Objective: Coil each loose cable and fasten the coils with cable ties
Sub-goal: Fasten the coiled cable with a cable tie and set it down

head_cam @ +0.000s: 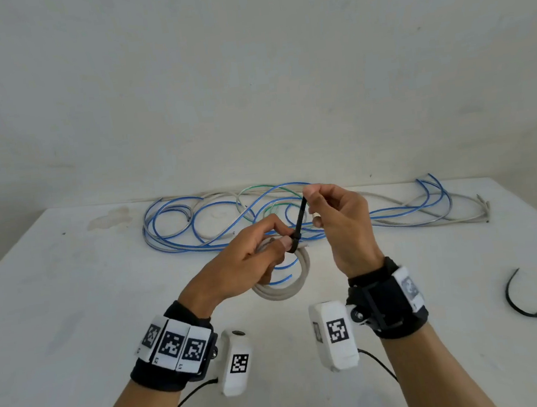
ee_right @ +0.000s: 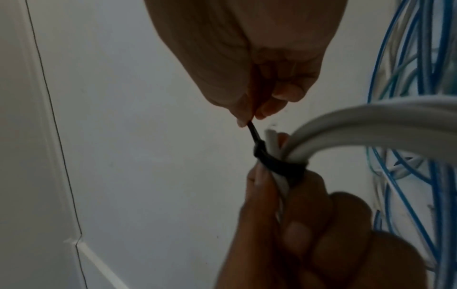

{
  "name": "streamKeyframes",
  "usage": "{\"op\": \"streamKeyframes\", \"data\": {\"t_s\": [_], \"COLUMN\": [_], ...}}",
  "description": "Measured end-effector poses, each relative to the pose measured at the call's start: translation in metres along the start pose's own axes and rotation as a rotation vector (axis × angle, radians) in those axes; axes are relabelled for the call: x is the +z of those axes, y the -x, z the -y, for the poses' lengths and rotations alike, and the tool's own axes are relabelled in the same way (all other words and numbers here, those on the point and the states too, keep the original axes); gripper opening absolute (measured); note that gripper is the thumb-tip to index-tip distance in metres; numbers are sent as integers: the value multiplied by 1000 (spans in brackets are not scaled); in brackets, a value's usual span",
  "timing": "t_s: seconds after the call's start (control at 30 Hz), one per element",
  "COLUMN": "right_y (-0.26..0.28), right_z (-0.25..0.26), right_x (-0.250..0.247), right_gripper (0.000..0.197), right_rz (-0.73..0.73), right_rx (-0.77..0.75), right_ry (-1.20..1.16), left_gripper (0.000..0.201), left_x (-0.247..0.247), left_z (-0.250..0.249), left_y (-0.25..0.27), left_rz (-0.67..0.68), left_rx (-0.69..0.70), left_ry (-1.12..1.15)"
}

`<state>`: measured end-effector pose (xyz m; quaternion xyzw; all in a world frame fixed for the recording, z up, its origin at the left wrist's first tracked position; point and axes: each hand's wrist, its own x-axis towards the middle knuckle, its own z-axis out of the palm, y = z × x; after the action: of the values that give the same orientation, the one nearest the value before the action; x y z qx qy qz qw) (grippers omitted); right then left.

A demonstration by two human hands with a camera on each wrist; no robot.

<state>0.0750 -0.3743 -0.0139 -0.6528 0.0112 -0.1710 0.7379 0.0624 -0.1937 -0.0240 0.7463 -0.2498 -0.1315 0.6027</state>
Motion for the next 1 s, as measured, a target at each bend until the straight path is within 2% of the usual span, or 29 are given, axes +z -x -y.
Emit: {"op": "streamKeyframes", "data": {"t_s": [0.07,0.13,0.23,0.37,0.5,0.73,0.87,1.0], "right_y": [3,8,9,6,9,10,12,11], "right_z": [-2,-4,-4,-1,2,2,-1,-5], "right_x": [4,10,14,8,10,12,16,16], "right_gripper": [11,12,17,22,23,15,14,14], "right_rz": [-38,-14,75,273,182,64,27,12], "right_rx": [-36,-26,47,89,-33,-115,-137,-152], "right_ry": [1,-41,-95,-74,-32,-113,-114,-114], "left_gripper": [13,19,27,24,29,24,34,31], "left_x": [3,7,10,11,14,17,16,18], "left_z": [-2,-2,0,0,-1,3,9,12], "left_y": [-2,-3,-3,-4,-7,-10,-12,-12], "left_rz": [16,6,-123,-188,-233,-182,-195,-236], "left_rx": [-16,-13,8,-16,-50,-81,-104,-79], "left_ry": [57,95,61,144,204,281,259,214]}}
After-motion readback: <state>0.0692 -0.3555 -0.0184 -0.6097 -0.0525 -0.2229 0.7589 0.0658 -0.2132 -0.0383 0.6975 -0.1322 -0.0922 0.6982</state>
